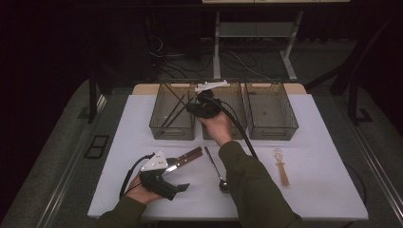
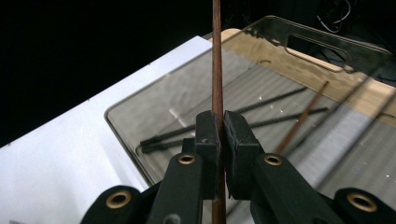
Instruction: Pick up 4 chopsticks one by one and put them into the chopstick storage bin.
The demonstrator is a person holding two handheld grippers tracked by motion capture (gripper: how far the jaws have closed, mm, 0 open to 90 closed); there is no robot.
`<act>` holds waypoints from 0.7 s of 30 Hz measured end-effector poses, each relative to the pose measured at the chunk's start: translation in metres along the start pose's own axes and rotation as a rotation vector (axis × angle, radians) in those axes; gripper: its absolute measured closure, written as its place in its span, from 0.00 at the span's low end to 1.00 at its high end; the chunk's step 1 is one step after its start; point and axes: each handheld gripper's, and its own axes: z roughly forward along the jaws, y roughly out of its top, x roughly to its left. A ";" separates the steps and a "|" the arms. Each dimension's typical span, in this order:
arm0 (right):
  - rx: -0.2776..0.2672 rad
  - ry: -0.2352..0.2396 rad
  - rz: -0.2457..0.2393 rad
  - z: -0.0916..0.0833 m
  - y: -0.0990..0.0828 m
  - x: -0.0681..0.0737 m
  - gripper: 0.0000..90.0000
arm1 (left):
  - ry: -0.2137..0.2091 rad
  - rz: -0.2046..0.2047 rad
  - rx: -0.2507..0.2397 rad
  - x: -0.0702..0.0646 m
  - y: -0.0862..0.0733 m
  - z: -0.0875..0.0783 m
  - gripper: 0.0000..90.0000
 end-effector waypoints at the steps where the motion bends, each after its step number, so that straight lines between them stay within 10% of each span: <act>1: 0.001 0.003 0.002 0.004 0.002 0.002 0.94 | -0.001 0.003 0.002 0.000 0.000 0.000 0.00; 21: 0.095 -0.029 0.042 0.065 0.003 0.004 0.86 | -0.010 0.006 0.001 0.000 0.001 -0.001 0.00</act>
